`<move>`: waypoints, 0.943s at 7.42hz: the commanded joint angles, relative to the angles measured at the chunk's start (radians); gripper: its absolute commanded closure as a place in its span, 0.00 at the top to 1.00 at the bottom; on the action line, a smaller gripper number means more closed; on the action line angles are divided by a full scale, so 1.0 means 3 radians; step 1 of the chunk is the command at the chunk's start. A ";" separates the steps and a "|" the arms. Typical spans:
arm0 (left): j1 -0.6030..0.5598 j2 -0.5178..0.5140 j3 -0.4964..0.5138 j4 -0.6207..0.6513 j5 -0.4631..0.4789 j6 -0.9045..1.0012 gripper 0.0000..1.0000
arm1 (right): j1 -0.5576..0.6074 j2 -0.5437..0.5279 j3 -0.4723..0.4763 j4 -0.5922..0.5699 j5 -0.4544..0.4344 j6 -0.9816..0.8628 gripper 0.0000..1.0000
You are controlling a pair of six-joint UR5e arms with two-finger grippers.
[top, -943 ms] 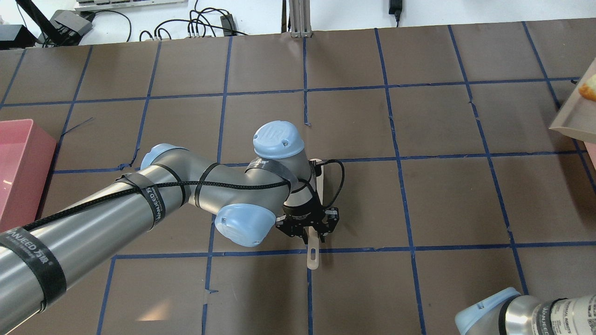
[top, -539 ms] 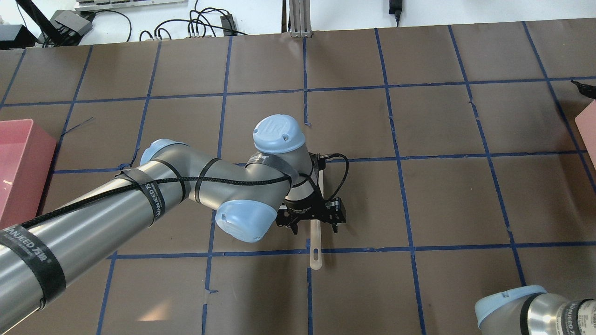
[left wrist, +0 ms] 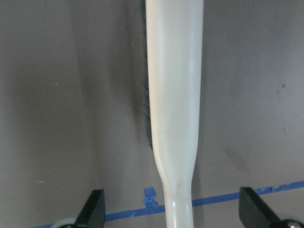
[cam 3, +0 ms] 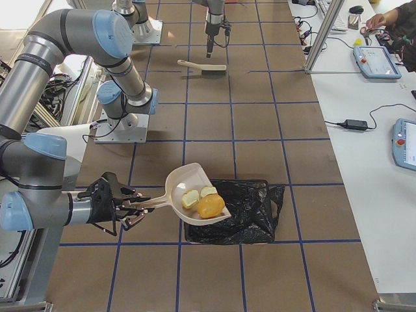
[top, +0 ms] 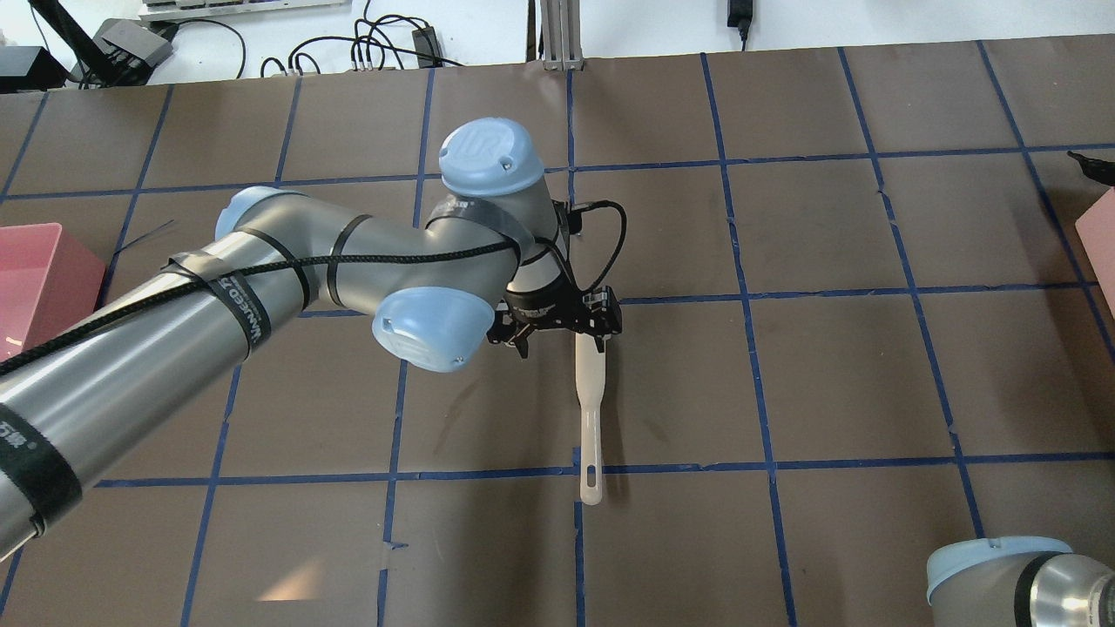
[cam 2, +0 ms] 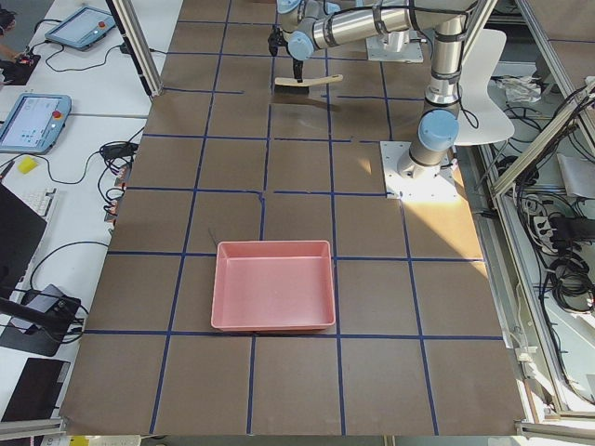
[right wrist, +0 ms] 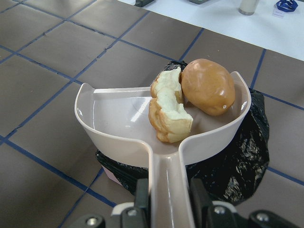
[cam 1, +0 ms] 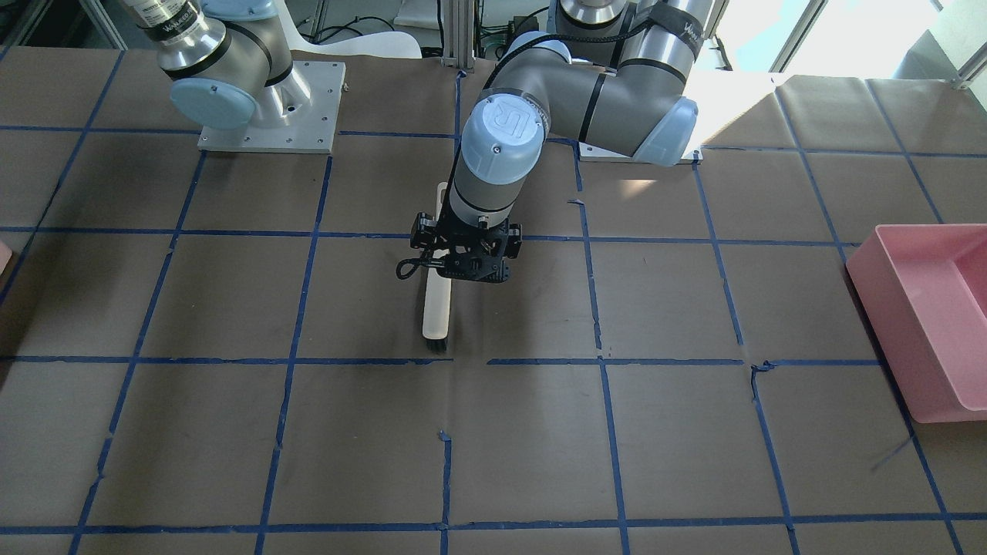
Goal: Sweep and dump trash in nearest bin
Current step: 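Lift the loaded dustpan with the right gripper while the left lowers the brush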
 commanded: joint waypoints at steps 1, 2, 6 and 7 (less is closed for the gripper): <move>0.0092 0.0091 0.0707 -0.0869 0.0124 0.0028 1.00 | -0.0020 -0.0023 -0.0154 -0.0007 -0.0089 0.0293 0.00; 0.0132 0.0147 0.0969 -0.1044 0.0120 0.0033 1.00 | 0.0015 -0.0033 -0.0165 -0.0012 -0.0170 0.0451 0.00; 0.0551 0.0412 0.1064 -0.1143 0.0130 0.0221 1.00 | 0.0224 -0.0048 -0.0211 -0.0145 -0.0304 0.0748 0.00; 0.0572 0.0545 0.0886 -0.1143 0.0155 0.0581 1.00 | 0.0291 -0.0048 -0.0246 -0.0181 -0.0395 0.0885 0.00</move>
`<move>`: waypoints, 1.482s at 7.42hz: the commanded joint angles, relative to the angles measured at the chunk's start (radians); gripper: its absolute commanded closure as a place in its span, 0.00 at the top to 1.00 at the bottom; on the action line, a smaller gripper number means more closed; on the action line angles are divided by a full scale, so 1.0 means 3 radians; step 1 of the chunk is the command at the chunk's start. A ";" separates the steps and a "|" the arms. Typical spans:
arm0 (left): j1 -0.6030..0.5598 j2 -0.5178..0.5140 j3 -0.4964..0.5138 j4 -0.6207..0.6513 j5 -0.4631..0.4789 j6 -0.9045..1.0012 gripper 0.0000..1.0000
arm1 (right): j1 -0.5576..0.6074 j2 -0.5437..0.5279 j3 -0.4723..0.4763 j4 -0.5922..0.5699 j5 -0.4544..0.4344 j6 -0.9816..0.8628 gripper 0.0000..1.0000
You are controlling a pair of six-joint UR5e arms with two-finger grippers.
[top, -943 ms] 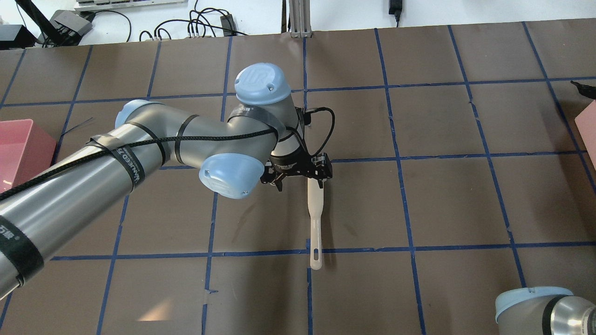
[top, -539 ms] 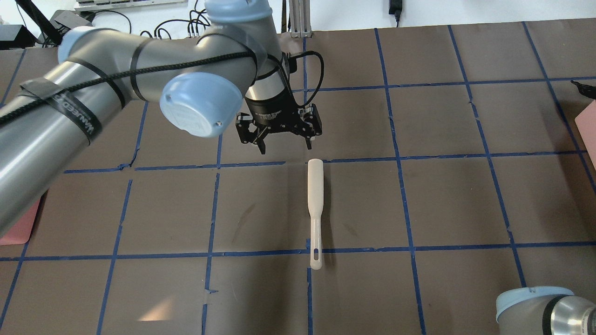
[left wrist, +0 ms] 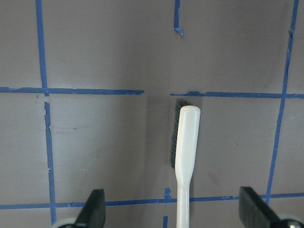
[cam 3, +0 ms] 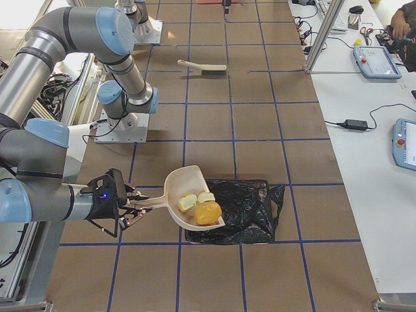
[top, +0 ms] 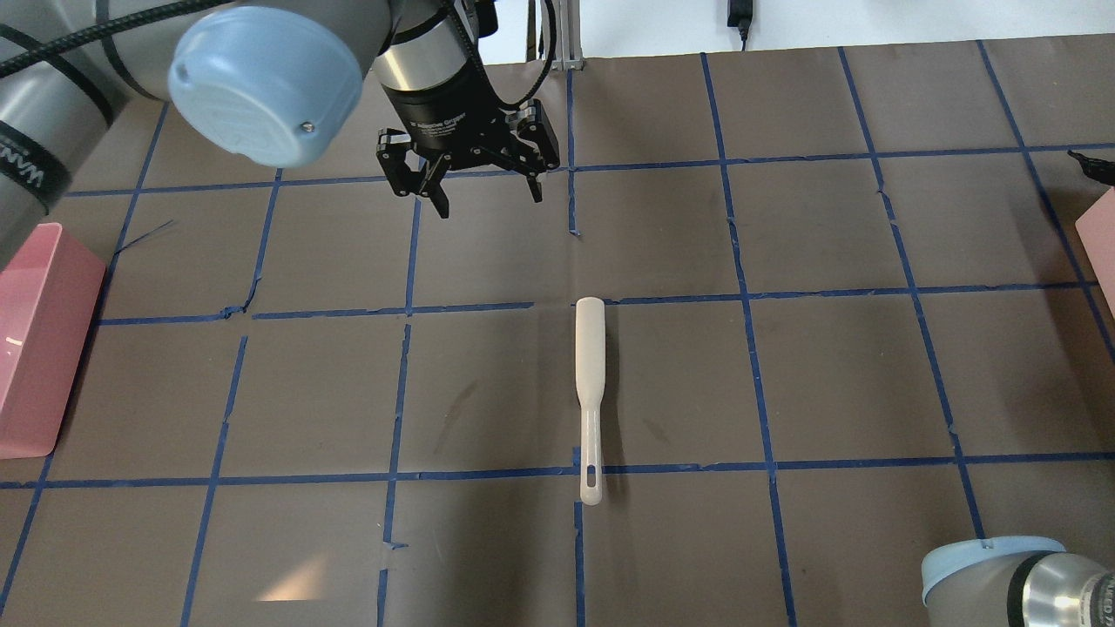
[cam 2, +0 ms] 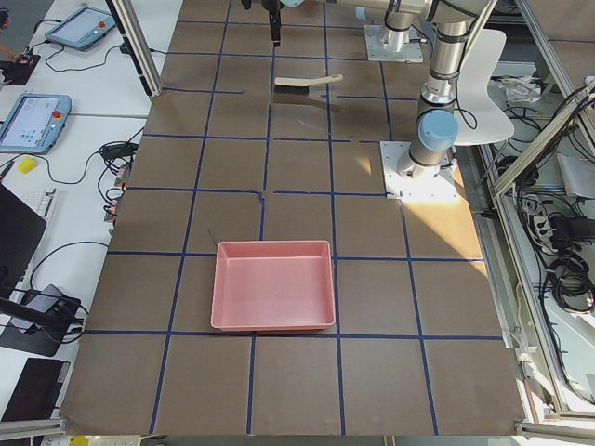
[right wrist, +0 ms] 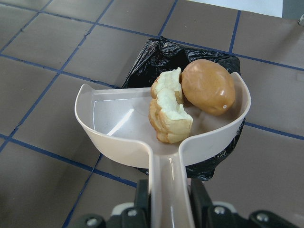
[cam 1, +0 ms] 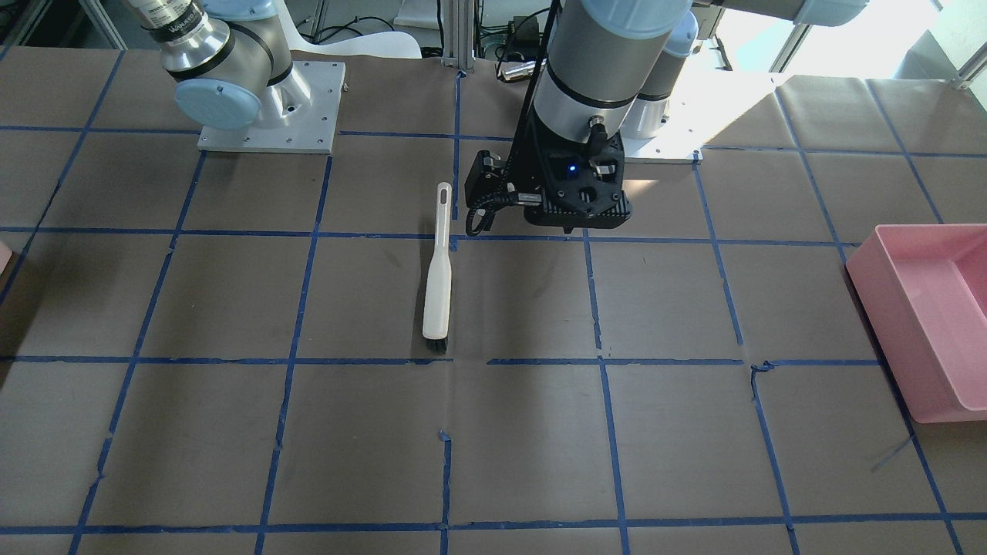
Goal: Sweep and dump trash in nearest bin
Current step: 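Tip the dustpan over the black-bagged bin with the right gripper while the left withdraws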
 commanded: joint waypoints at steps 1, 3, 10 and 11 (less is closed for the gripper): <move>0.0149 0.0300 -0.0279 0.0012 0.0052 0.0464 1.00 | 0.0147 0.0003 -0.0082 -0.0081 -0.0169 0.0266 0.00; 0.0211 0.0373 -0.0332 0.0012 0.0052 0.0475 1.00 | 0.0239 -0.0002 -0.0163 -0.0133 -0.0317 0.0470 0.00; 0.0339 0.0434 -0.0327 0.0012 0.0119 0.0629 1.00 | 0.0760 -0.0012 -0.0430 -0.0276 -0.0650 0.1008 0.00; 0.0360 0.0434 -0.0327 0.0012 0.0114 0.0629 1.00 | 0.0766 -0.0012 -0.0430 -0.0281 -0.0721 0.1029 0.00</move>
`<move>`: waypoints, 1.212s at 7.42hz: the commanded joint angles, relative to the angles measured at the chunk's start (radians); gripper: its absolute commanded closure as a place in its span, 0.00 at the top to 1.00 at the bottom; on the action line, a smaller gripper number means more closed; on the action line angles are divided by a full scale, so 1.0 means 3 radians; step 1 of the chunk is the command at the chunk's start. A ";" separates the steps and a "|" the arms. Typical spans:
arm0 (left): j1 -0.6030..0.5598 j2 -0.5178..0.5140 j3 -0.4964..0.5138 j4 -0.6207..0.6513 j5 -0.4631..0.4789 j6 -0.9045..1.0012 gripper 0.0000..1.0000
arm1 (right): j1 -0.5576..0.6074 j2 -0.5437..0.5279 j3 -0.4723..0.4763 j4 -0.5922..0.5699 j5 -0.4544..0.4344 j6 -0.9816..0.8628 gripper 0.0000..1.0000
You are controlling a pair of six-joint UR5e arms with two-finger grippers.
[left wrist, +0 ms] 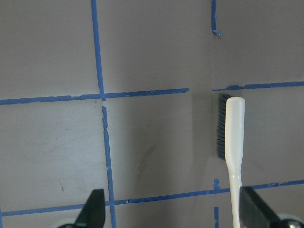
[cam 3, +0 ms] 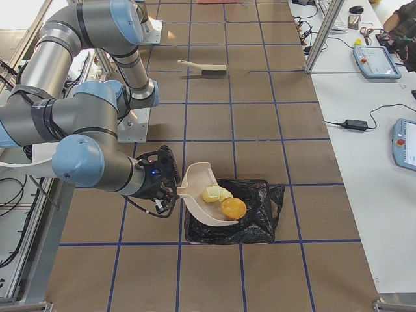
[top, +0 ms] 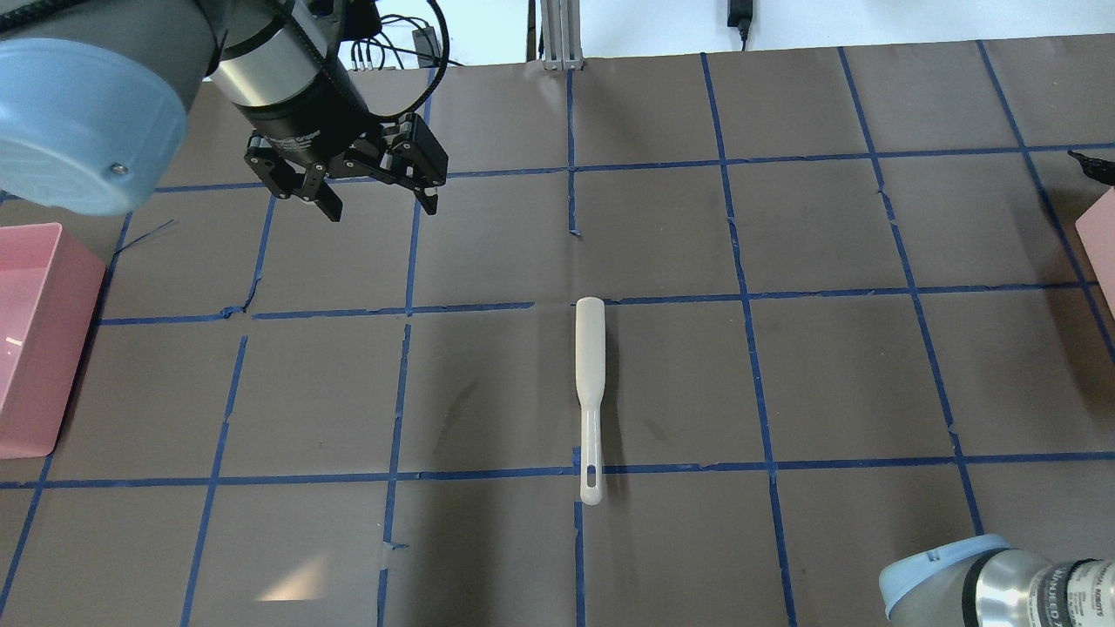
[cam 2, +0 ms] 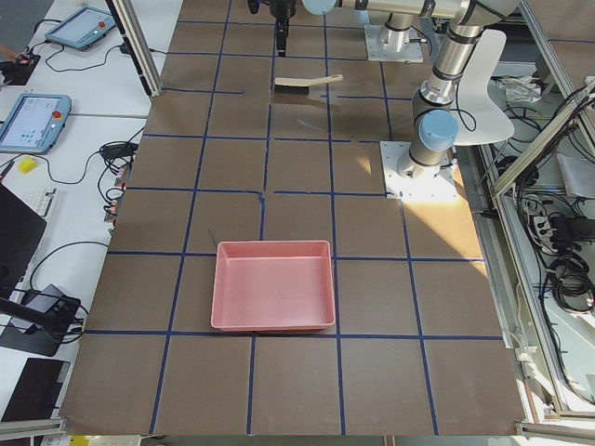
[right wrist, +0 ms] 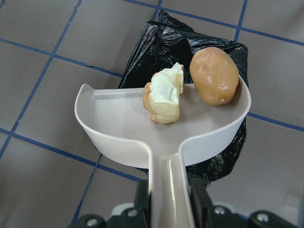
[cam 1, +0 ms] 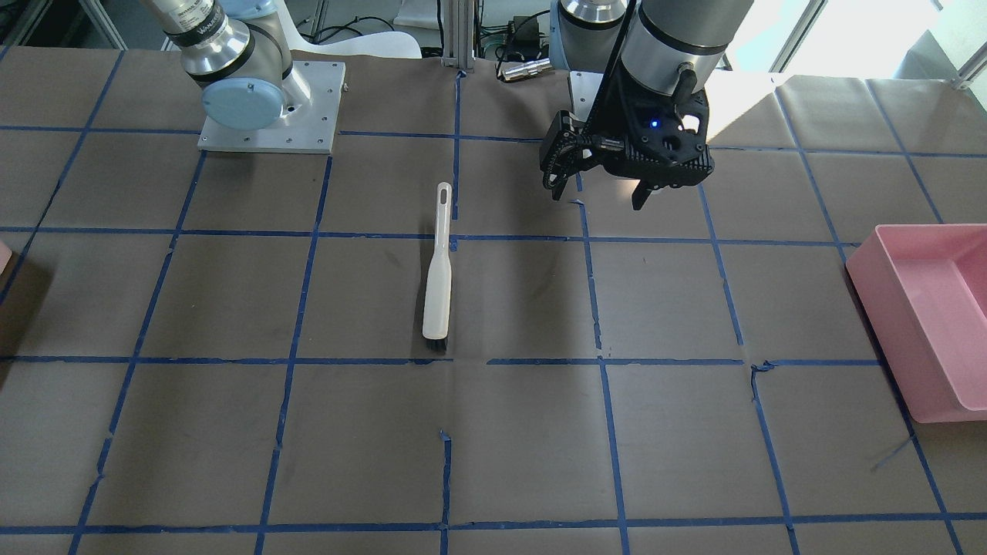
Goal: Sweep and dump trash in nearest bin
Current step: 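Tip the dustpan over the black-bagged bin with the right gripper while the left withdraws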
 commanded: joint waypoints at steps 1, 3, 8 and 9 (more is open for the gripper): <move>0.0023 0.0009 0.0010 0.0000 0.0000 0.0008 1.00 | 0.0037 0.0004 -0.0003 -0.0030 -0.0211 0.0064 0.00; 0.0023 0.0024 0.0031 0.0000 0.0016 -0.0008 1.00 | 0.0037 0.0004 0.0002 -0.0040 -0.0513 0.0140 0.00; 0.0053 0.0030 0.0051 -0.0031 0.0016 -0.0033 1.00 | 0.0179 -0.0211 0.0084 0.0214 0.0001 0.0192 0.00; 0.0053 0.0030 0.0041 -0.0026 0.0011 -0.0028 1.00 | 0.0296 -0.0262 0.0185 0.0225 0.0114 0.0207 0.00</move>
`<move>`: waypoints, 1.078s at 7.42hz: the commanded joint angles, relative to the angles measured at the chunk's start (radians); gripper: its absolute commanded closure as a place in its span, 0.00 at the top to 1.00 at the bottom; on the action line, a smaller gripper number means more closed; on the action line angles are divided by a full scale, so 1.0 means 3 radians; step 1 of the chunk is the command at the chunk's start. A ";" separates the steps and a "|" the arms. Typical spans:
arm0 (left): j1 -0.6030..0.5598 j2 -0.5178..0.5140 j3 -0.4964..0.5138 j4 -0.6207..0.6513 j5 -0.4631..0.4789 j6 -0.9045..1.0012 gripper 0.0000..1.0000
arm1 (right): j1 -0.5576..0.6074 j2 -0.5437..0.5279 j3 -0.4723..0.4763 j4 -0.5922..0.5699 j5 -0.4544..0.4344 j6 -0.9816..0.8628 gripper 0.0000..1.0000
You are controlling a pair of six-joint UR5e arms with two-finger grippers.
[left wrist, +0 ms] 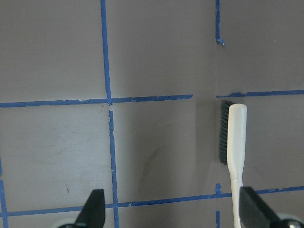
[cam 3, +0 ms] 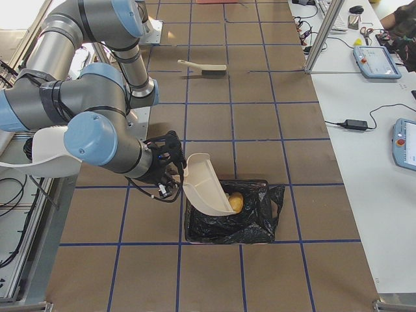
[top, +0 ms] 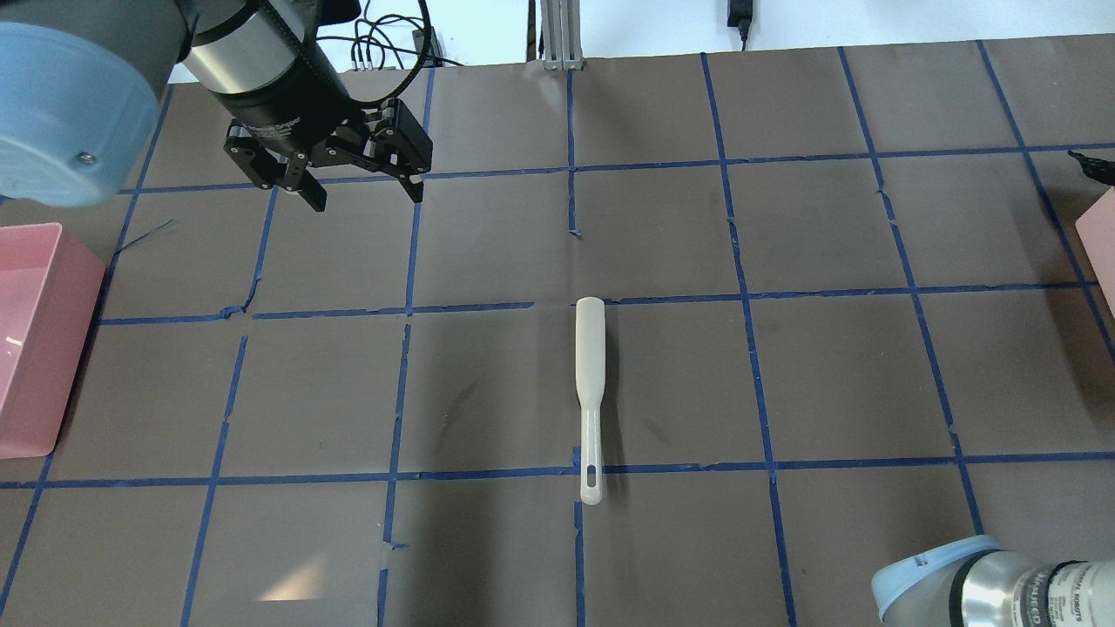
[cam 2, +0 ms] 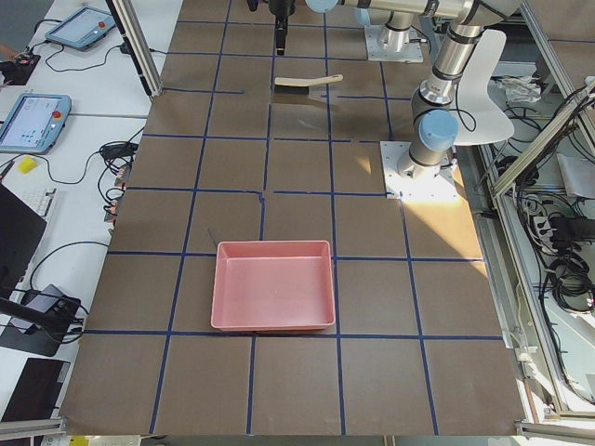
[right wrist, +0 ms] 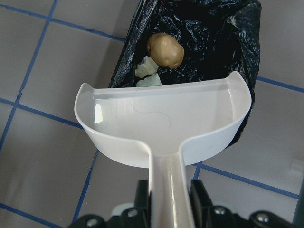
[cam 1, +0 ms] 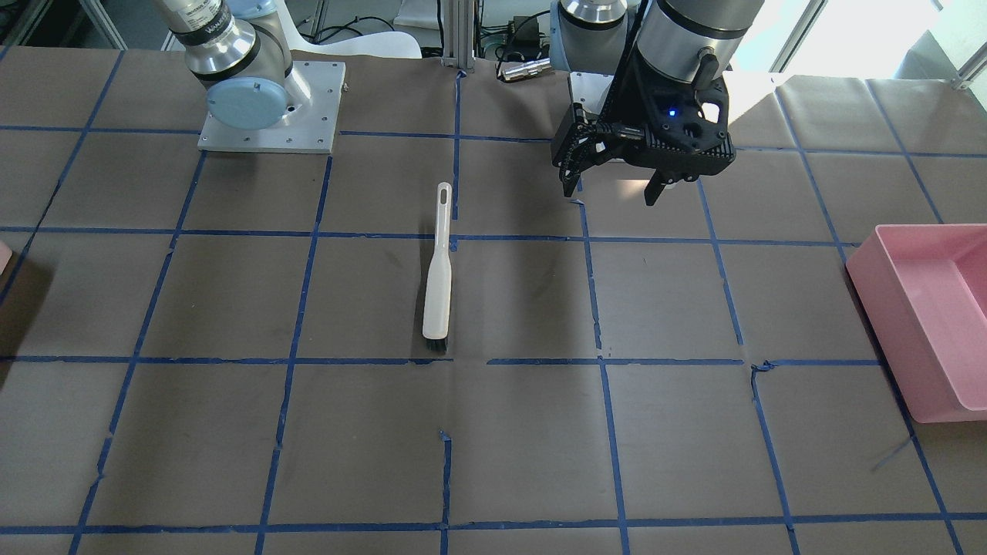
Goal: Sweep and dump trash in nearest bin
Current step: 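Tip the dustpan over the black-bagged bin with the right gripper while the left withdraws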
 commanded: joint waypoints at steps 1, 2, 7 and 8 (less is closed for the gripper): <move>0.0007 0.0000 0.0020 -0.0009 0.0009 0.0006 1.00 | 0.0277 -0.0126 0.0260 0.0041 0.0168 0.0127 0.00; 0.0013 0.0005 0.0020 -0.0019 0.0009 0.0006 1.00 | 0.0486 -0.0207 0.0414 0.0011 0.0163 0.0321 0.00; 0.0028 -0.0030 0.0046 0.0027 -0.0036 0.0006 1.00 | 0.1824 -0.0295 0.0742 -0.0744 0.0057 0.1930 0.00; 0.0023 -0.0031 0.0031 0.0027 -0.0012 -0.0004 1.00 | 0.2151 -0.0295 0.0869 -0.1060 -0.0030 0.2333 0.00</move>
